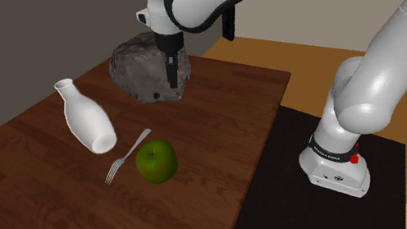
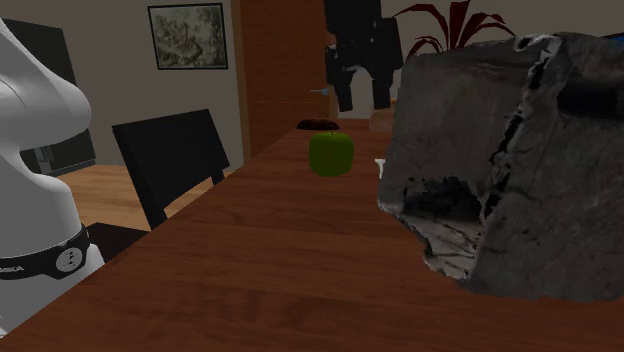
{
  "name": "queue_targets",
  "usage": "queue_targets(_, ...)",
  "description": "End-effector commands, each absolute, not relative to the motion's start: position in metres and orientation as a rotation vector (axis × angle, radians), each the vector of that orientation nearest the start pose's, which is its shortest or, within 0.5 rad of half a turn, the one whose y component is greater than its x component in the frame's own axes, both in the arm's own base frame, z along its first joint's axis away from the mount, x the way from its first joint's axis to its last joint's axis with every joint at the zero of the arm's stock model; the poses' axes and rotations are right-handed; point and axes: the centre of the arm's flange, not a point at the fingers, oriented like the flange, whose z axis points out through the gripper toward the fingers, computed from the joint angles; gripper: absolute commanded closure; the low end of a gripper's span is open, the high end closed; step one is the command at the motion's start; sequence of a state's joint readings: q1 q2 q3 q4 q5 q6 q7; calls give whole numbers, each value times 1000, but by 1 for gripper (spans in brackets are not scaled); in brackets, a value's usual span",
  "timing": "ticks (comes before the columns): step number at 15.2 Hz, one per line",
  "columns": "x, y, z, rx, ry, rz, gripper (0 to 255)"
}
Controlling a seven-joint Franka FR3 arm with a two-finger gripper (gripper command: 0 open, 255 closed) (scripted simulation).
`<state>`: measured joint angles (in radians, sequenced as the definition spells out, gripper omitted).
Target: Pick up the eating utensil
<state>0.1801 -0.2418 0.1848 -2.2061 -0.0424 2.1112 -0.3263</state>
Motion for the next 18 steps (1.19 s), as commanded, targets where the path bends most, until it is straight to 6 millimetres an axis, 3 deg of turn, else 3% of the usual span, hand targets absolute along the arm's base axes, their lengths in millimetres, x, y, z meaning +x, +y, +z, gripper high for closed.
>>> queue_targets(1,470,199,475,-2971,-1200,-214,0)
queue_targets(10,494,298,429,-2767,-1556,-228,0)
queue_targets(18,494,388,389,-2550,-1845,-237,0)
